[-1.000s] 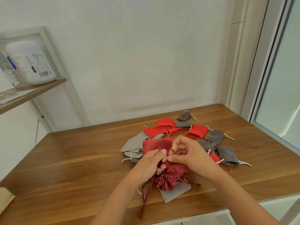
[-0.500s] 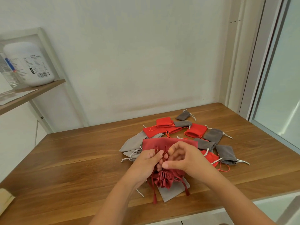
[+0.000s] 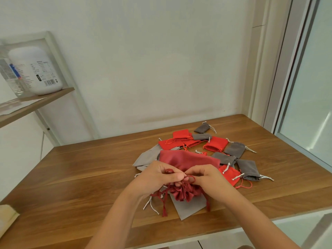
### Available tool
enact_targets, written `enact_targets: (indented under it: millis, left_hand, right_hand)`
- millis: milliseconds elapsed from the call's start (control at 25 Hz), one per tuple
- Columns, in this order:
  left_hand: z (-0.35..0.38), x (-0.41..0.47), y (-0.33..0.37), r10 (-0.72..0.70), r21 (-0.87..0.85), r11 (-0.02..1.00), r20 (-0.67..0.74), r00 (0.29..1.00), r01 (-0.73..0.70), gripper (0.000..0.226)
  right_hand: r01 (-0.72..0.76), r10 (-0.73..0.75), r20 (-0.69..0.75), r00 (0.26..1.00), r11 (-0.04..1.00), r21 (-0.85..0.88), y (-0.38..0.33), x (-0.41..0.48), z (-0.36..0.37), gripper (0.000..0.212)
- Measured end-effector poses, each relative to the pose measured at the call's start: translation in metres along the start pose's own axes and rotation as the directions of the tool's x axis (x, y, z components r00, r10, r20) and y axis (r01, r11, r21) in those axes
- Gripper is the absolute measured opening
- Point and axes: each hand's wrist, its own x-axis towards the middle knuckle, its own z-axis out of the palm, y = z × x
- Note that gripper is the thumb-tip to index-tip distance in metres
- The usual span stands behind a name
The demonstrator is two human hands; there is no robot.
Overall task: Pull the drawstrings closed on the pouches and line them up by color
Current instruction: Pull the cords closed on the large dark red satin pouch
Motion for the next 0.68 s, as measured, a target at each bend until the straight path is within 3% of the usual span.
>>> enact_targets:
  millis: [160, 280, 440, 600, 680]
  left_hand:
    - [-0.002, 0.0, -0.001, 0.034, 0.039, 0.999, -0.118, 0.992, -0.03, 0.017]
    - [0.002, 0.002, -0.009, 0.107, 0.306, 0.952, -0.271, 0.956, -0.02, 0.018]
    - [0.014, 0.001, -0.017, 0.304, 0.575, 0.815, -0.326, 0.895, -0.067, 0.017]
    - [0.017, 0.0, -0.028, 0.45, 0.634, 0.765, -0.408, 0.794, -0.108, 0.013]
    - [0.02, -0.001, -0.033, 0.494, 0.638, 0.76, -0.444, 0.748, -0.123, 0.015]
  right_hand:
    - [0.019, -0.018, 0.052, 0.998, 1.0, -0.021, -0.001, -0.001, 0.0, 0.02]
    - [0.029, -0.026, 0.035, 0.999, 0.997, -0.071, 0.001, -0.001, 0.001, 0.016]
    - [0.07, -0.068, 0.033, 0.997, 0.994, -0.08, 0.001, -0.004, 0.005, 0.011]
    - [-0.087, 0.071, 0.087, 0.994, 0.978, 0.192, -0.007, -0.006, 0.004, 0.05]
    - [-0.145, 0.134, 0.067, 0.989, 0.969, 0.201, -0.004, -0.004, 0.003, 0.054]
